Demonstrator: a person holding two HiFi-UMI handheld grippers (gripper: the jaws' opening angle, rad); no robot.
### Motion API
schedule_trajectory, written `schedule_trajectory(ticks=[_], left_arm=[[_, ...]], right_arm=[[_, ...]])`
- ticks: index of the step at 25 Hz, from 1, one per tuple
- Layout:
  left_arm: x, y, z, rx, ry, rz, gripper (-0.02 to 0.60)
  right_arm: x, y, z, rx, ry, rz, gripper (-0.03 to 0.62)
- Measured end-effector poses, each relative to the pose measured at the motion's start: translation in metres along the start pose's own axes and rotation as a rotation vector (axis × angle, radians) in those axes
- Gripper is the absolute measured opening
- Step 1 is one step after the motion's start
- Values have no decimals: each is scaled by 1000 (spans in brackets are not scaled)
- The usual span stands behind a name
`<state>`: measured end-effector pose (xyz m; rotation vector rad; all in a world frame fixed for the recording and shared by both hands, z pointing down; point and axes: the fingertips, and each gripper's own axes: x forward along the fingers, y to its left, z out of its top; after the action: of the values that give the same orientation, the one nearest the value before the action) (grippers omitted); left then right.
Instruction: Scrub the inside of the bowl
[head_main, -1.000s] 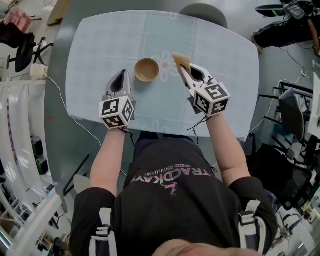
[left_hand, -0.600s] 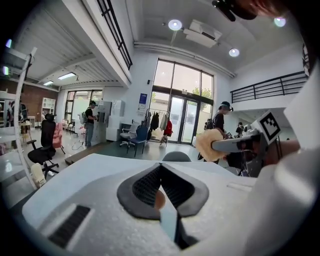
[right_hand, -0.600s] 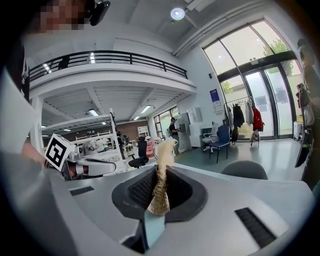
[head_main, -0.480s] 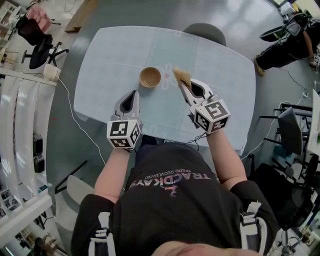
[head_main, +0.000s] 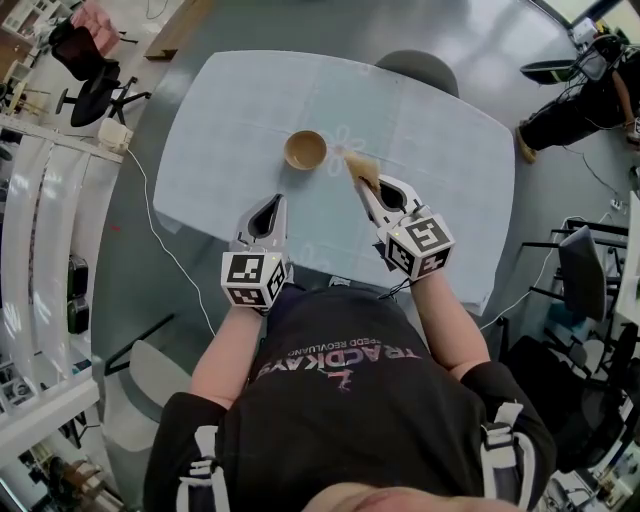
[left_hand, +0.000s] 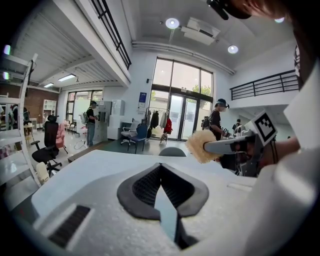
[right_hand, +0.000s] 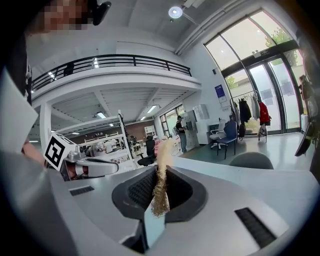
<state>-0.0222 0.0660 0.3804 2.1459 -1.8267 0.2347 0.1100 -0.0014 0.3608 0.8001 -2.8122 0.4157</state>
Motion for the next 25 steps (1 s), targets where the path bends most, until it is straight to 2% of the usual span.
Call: schedule_trajectory(ticks=[8,19,25], left_arm=[[0,10,1,12,5,-62,15],[-13,44,-3,9,3,-150,15],[-17,54,-3,12,-1,-175,15]], right_arm=[[3,11,-2,18,-14,-58,32],[26,52,-6,15,-14,-134,32],[31,64,-10,21,-8,-162,32]])
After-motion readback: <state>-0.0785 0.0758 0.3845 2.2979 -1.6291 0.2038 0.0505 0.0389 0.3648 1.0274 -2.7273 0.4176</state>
